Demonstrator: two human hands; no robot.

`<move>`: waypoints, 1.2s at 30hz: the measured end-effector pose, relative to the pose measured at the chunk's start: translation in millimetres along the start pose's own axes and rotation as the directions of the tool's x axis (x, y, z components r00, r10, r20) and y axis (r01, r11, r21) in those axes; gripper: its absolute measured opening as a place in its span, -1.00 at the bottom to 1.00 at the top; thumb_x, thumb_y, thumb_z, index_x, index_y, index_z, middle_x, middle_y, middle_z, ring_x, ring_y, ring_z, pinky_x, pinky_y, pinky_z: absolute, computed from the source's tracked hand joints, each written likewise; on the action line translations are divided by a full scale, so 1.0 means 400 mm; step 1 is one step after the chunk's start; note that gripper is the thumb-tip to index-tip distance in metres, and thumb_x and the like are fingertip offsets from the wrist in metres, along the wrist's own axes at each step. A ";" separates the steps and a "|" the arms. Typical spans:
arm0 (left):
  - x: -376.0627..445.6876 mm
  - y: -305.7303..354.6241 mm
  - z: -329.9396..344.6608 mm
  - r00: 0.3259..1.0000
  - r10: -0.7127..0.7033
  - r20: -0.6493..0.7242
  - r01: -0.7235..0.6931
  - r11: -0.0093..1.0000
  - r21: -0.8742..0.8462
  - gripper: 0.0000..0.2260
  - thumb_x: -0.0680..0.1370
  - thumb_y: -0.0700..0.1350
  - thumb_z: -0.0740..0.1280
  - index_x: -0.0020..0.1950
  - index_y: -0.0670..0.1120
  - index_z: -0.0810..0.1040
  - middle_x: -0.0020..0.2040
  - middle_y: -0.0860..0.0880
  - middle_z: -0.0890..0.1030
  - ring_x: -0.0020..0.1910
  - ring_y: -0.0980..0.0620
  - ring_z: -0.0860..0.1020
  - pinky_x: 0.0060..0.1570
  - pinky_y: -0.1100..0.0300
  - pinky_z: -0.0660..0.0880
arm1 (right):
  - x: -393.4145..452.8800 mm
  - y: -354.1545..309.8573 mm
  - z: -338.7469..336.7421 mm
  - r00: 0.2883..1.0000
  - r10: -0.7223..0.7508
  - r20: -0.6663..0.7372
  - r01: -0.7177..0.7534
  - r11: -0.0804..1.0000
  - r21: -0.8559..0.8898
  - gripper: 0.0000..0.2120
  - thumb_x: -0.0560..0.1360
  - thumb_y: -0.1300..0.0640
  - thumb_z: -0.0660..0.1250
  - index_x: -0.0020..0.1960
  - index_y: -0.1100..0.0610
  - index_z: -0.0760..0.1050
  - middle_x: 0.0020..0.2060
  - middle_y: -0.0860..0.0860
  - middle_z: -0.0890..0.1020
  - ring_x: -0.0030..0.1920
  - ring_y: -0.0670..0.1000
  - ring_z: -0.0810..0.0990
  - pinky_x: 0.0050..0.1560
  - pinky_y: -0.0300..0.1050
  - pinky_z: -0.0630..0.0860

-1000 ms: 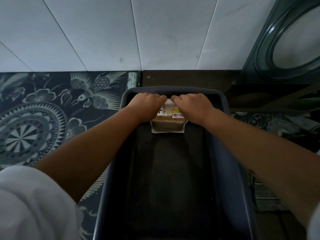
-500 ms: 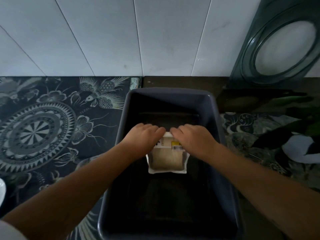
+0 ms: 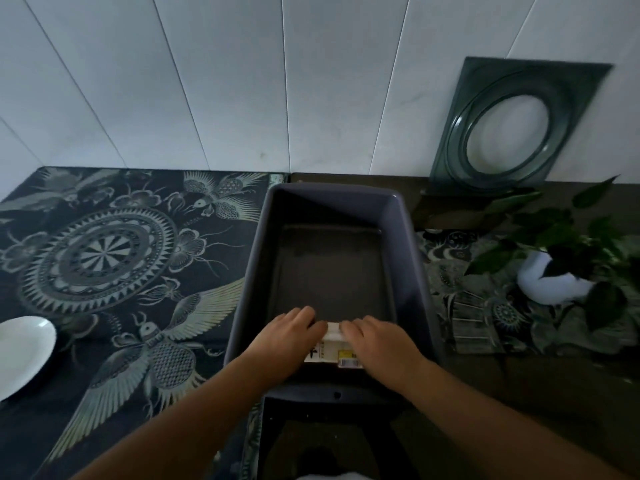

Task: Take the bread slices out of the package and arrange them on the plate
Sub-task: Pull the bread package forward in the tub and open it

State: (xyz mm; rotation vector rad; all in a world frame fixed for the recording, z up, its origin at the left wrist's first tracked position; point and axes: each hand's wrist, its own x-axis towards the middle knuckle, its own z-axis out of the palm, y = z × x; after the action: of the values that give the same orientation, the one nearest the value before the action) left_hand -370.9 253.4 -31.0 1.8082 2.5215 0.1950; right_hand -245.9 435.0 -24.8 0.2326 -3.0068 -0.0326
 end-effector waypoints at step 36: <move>-0.090 -0.012 -0.070 0.927 -0.375 0.011 0.315 0.763 -0.565 -0.87 0.58 -0.15 0.31 -0.01 0.08 0.60 -0.16 0.12 0.63 -0.21 0.28 0.55 -0.29 0.48 0.40 | -0.030 -0.011 -0.071 0.818 0.515 0.256 -0.516 0.460 0.723 -0.85 0.52 0.10 0.43 -0.23 0.00 0.61 -0.47 -0.12 0.60 -0.48 -0.26 0.51 -0.44 -0.36 0.39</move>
State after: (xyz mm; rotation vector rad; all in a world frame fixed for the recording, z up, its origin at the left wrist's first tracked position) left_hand -366.5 215.5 -5.5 1.1115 2.4349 0.9220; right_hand -229.9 432.3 1.5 -0.6433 -2.7166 1.3326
